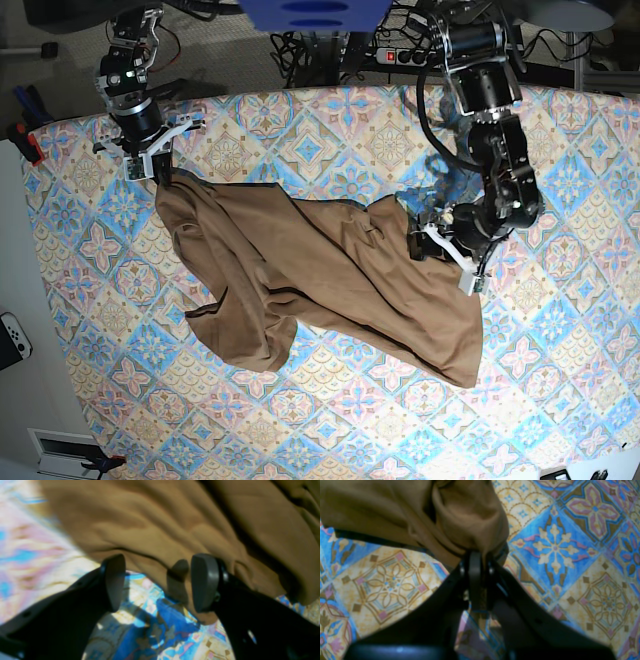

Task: Layout the t-shirt on the table in an organized manner, then fold the t-shirt properly
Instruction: 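Hold with the right gripper and pull the left gripper's fabric outward, then release and regrasp the shirt edge with the left gripper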

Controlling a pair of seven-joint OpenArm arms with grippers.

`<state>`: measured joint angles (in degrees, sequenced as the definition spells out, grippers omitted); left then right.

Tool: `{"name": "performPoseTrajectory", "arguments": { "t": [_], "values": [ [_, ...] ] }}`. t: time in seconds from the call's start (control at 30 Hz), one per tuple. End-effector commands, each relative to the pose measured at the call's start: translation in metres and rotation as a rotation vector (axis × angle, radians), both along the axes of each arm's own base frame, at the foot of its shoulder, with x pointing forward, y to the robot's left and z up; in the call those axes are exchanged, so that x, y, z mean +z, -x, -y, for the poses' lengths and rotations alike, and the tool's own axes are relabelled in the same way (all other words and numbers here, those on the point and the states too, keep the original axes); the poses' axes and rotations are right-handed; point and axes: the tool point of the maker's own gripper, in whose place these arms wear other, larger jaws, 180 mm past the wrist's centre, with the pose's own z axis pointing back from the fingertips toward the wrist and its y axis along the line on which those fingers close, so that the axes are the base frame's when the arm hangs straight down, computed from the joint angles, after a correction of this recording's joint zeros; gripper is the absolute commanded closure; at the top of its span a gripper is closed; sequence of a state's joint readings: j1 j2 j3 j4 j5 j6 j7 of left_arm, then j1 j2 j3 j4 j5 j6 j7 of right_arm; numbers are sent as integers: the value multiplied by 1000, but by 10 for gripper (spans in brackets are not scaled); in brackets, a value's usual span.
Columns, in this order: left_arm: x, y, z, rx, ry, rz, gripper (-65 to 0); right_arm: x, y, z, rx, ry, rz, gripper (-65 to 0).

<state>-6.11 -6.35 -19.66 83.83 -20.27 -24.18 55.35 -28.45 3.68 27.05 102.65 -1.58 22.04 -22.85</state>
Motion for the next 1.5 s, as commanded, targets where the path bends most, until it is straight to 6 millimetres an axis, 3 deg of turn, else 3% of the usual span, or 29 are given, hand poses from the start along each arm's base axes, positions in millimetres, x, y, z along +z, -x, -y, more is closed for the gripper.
{"name": "performPoseTrajectory", "arguments": {
  "t": [0.0, 0.1, 0.3, 0.4, 0.5, 0.6, 0.77, 0.93, 1.17, 1.3, 1.37, 1.47],
  "values": [
    [12, -14, 4, -11, 11, 46, -400, 12, -6, 1, 3, -2, 49, 0],
    [-2, -12, 13, -33, 30, 4, -400, 12, -6, 1, 3, -2, 49, 0],
    [-15, -29, 35, -62, 69, 12, -387, 12, -6, 1, 3, -2, 49, 0],
    [-20, -33, 56, -128, 62, 4, -255, 12, -6, 1, 3, -2, 49, 0],
    [-20, -35, 65, -160, 59, 0, -24, 12, -6, 2, 1, -1, 49, 0],
    [-20, -34, 66, -163, 60, -2, 0, 12, -6, 3, 0, 0, 49, 0],
    [6, -25, 61, -194, 5, 58, 0, 13, -7, 3, -2, 0, 51, 0],
    [44, -6, 41, -216, -94, 170, 0, 12, -8, 3, -1, -1, 51, 0],
    [94, 24, -13, -108, -221, 251, 0, 12, -8, 2, 1, -3, 51, 0],
    [98, 44, -54, -126, -360, 179, 0, 12, -8, 1, 1, -4, 51, 0],
    [97, 55, -89, -103, -439, 115, 0, 12, -8, 1, 1, -4, 52, 0],
    [99, 60, -108, -111, -506, 65, 0, 11, -8, 2, 1, -4, 51, 0]
  ]
}}
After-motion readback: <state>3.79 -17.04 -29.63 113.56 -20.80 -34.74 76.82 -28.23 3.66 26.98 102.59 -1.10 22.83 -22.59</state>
